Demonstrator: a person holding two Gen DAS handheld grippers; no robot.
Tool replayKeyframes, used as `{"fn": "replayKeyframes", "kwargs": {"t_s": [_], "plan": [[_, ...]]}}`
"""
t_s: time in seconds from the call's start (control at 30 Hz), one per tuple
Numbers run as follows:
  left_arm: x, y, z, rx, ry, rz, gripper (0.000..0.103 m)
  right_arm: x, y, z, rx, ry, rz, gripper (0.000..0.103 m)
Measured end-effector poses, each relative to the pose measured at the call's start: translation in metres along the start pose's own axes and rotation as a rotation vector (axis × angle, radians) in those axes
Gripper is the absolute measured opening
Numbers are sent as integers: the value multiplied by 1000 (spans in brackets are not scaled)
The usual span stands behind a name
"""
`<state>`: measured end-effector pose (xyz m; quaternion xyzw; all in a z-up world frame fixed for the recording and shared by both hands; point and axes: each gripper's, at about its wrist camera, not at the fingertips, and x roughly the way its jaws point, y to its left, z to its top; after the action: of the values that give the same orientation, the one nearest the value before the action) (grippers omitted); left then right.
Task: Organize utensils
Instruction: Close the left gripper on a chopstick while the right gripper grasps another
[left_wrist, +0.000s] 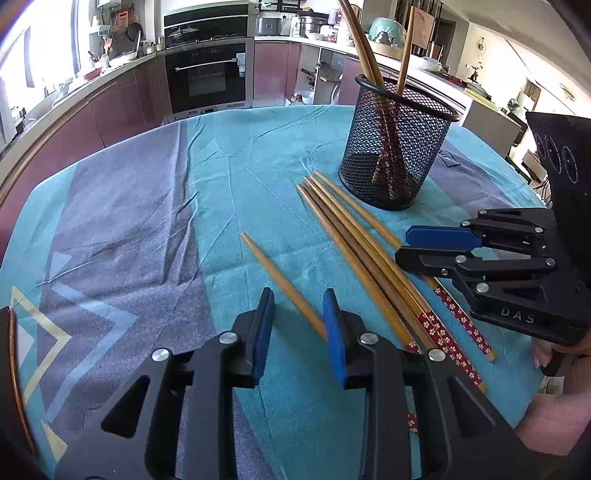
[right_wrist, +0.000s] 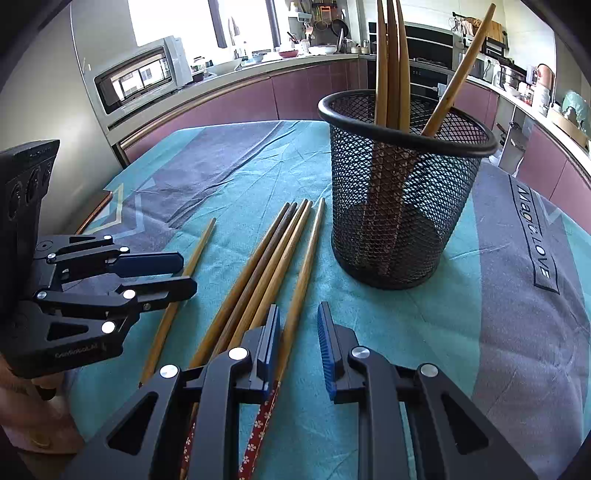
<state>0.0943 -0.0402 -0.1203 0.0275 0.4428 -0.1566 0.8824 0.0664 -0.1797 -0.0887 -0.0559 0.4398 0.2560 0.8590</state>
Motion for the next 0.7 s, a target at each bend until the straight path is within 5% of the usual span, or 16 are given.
{"fn": "replayKeyframes", "kwargs": {"t_s": [0.27, 0.47, 0.7], "plan": [[4, -8, -1, 30, -15, 33, 24, 6, 4, 5, -10, -9, -9, 20], [4, -5, 0, -16, -19, 28, 13, 5, -4, 5, 26, -10, 21, 7], [2, 0, -1, -48, -14, 21, 7, -1, -13, 1, 69, -18, 57, 5]]}}
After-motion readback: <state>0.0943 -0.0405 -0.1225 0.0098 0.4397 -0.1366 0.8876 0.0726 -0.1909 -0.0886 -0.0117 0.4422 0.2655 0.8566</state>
